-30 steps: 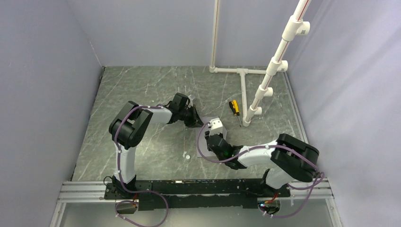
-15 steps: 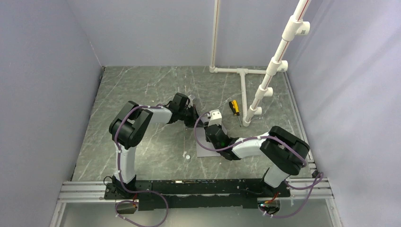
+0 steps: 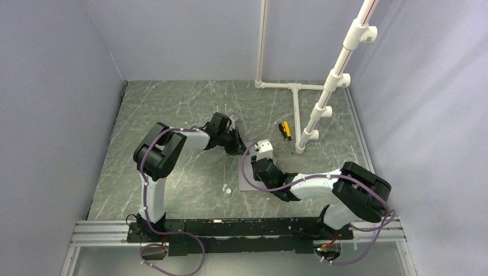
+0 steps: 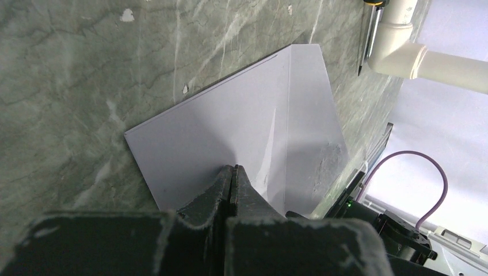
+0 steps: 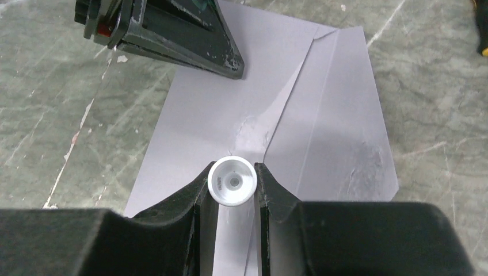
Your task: Place the letter into the envelope and seal it
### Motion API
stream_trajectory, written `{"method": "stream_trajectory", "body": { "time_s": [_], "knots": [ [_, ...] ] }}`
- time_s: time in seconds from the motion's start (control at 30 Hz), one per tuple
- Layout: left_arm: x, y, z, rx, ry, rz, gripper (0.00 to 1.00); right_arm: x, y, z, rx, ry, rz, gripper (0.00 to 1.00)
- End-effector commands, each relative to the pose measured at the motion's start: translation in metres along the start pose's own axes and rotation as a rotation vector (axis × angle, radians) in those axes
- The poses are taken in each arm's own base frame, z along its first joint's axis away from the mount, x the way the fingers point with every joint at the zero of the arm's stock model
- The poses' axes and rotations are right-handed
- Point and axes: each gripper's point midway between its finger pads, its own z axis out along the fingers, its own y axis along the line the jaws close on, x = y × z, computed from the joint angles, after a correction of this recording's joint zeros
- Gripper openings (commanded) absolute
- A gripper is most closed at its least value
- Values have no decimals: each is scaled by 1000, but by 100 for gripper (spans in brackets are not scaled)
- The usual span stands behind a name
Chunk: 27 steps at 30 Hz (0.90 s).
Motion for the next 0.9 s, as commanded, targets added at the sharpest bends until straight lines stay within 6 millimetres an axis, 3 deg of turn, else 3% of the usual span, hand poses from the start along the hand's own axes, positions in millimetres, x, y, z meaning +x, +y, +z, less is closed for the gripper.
{"method": "stream_trajectory", "body": {
  "time_s": [0.0,0.3,0.5,0.67,0.87],
  "knots": [
    [39,72,13,-229,86,-57,3,12,-5,-11,3,36,27,0],
    [39,71,10,-237,86,-54,2,-2,-21,24,76,24,-25,0],
    [38,72,10,-240,90,-53,2,-13,-13,39,47,12,-38,0],
    [37,70,9,-240,87,-50,3,-13,-1,24,-21,27,-19,0],
    [38,69,11,-226,87,-58,2,8,0,-8,-40,85,-1,0]
  ]
}}
